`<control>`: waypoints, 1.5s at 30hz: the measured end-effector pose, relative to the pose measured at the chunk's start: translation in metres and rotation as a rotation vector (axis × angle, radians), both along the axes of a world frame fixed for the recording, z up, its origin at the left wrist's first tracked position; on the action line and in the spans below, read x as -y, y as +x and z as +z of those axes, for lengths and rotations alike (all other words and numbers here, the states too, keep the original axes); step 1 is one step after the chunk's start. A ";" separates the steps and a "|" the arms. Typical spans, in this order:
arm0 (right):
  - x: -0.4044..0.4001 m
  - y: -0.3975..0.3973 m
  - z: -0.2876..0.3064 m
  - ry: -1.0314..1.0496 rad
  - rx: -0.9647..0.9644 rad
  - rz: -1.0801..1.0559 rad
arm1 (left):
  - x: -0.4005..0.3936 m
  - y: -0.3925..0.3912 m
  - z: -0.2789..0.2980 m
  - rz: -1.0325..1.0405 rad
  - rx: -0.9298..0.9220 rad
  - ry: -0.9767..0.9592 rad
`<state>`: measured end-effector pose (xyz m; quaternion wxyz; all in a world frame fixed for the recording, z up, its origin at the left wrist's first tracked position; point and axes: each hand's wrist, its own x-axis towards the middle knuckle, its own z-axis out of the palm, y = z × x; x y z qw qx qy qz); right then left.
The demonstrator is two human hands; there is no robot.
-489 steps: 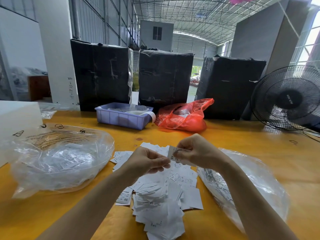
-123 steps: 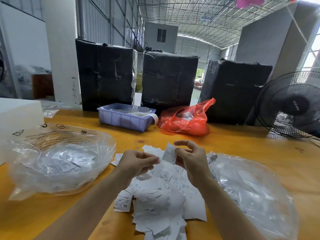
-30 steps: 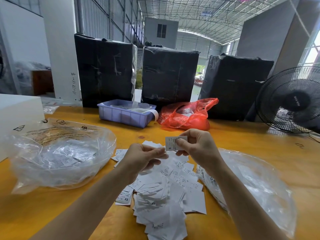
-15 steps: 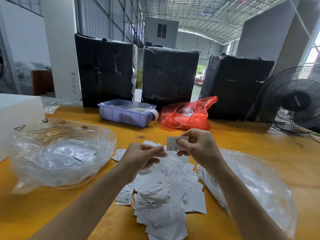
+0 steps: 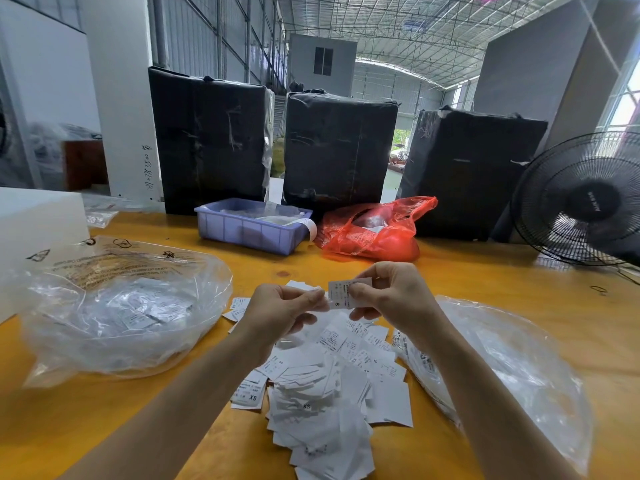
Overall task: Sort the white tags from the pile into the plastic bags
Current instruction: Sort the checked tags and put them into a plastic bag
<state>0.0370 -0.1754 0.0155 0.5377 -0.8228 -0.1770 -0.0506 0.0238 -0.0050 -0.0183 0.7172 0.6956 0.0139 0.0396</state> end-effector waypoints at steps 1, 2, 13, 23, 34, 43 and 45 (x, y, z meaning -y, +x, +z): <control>0.000 0.000 0.000 -0.010 -0.030 0.010 | 0.000 0.000 0.000 0.005 0.006 0.008; 0.000 0.000 0.000 -0.023 -0.060 0.021 | 0.001 0.000 0.000 0.008 0.011 0.018; 0.003 0.000 -0.002 -0.153 -0.185 0.145 | 0.005 0.001 -0.005 -0.049 -0.041 0.112; -0.012 0.004 -0.015 -0.188 0.020 0.004 | 0.010 0.004 -0.010 0.021 -0.053 -0.039; -0.025 0.000 -0.026 -0.033 -0.016 -0.007 | 0.010 0.006 -0.013 0.152 -0.160 -0.303; -0.022 -0.001 -0.024 0.139 -0.107 0.030 | 0.008 0.005 -0.012 0.040 -0.197 -0.277; -0.021 0.000 -0.023 0.165 -0.105 -0.006 | 0.003 0.006 -0.012 -0.011 -0.201 -0.209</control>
